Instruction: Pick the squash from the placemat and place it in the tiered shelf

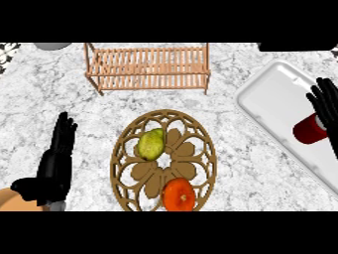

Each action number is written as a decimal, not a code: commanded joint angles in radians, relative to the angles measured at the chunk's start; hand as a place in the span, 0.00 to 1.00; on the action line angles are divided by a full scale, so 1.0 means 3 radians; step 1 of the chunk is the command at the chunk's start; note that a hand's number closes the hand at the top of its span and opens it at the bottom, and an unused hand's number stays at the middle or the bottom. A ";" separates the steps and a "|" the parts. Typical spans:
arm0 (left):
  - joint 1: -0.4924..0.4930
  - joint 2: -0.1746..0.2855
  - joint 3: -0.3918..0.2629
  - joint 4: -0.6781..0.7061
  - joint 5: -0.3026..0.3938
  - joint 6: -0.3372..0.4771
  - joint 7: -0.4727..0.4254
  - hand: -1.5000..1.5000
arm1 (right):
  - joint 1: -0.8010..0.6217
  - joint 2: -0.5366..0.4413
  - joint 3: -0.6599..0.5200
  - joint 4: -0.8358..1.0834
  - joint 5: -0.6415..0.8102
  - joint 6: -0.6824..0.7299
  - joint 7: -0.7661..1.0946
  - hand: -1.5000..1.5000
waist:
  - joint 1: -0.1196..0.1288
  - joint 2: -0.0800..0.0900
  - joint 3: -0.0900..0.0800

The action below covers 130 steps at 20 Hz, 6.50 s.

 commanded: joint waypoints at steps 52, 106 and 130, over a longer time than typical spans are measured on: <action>-0.0474 0.0215 0.0542 0.0939 0.0273 -0.1047 0.1407 0.50 | -0.0681 0.0337 0.1674 -0.0714 0.2396 0.1659 -0.0006 0.00 | -0.0015 -0.0029 -0.0108; -0.0408 -0.0138 0.1046 0.0620 -0.0231 -0.1414 0.1710 0.50 | -0.0188 0.1469 0.2146 0.0774 0.4346 0.0482 -0.1444 1.00 | -0.0010 -0.0030 -0.0107; -0.0495 -0.0234 0.0912 0.0831 -0.0305 -0.1444 0.1594 0.50 | -0.2797 0.1723 0.2371 -0.0016 0.3983 -0.0530 0.4434 1.00 | 0.0175 -0.0079 -0.0124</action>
